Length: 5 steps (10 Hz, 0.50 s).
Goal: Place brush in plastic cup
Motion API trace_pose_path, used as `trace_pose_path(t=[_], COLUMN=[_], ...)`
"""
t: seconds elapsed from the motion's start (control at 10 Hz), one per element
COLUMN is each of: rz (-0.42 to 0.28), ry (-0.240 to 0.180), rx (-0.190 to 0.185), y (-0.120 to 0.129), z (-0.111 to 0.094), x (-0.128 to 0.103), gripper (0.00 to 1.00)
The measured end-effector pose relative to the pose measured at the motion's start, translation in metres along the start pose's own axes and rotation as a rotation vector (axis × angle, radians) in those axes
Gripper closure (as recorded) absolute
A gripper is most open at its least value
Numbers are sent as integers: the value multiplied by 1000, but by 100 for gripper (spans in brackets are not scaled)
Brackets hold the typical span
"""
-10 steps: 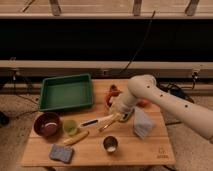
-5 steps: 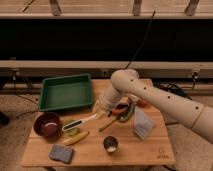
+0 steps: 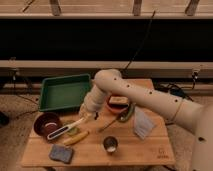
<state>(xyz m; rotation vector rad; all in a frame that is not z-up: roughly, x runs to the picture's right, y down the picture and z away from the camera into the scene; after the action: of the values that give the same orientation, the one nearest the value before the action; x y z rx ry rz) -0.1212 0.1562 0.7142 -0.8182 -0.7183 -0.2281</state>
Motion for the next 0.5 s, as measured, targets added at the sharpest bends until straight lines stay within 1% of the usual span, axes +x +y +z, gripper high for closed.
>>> trace_pose_path(t=[0.2,0.3,0.4,0.5], rz=[-29,-42,-57,-61], ry=[-6,-7,-6,-2], rx=[-38,-57,-77,-88], y=[-7,-13,-18,-22], z=[17,27,37,44], x=[-13,-19,-25,-25], gripper=[100,98,91,82])
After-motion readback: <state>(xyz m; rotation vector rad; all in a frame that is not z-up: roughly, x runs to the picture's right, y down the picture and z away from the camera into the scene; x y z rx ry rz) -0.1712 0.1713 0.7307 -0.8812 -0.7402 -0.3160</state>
